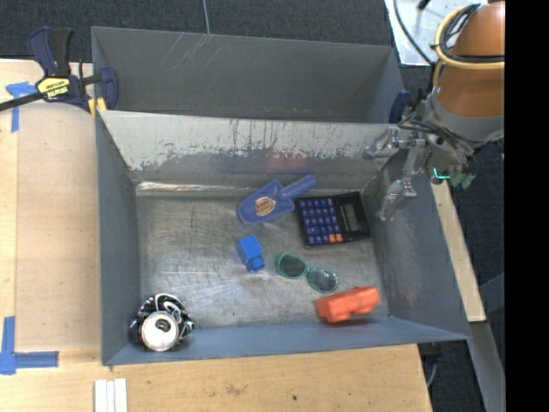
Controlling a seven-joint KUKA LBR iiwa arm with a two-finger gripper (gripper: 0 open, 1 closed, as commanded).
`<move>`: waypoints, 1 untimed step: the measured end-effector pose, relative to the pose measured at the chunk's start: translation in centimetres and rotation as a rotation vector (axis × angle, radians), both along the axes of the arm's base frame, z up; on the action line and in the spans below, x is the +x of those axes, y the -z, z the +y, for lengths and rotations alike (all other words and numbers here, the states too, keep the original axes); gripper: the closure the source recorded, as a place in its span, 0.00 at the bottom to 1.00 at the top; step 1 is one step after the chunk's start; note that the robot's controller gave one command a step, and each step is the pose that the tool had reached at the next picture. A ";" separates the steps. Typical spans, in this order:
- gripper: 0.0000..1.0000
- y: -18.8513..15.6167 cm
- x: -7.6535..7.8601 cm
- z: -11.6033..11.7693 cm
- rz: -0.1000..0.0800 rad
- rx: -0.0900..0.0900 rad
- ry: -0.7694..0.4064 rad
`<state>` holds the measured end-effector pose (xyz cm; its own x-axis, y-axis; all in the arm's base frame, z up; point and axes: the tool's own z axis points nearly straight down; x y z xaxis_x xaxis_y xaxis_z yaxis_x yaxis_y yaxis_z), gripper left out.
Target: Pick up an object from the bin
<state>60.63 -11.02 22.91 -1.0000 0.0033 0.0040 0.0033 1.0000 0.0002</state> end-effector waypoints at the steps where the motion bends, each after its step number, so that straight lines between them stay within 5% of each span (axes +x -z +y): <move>1: 0.00 -0.5 0.1 0.0 -0.009 -0.001 -0.002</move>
Offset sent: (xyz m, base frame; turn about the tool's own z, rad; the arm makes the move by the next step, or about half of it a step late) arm -0.0158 0.0406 -0.1353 0.1097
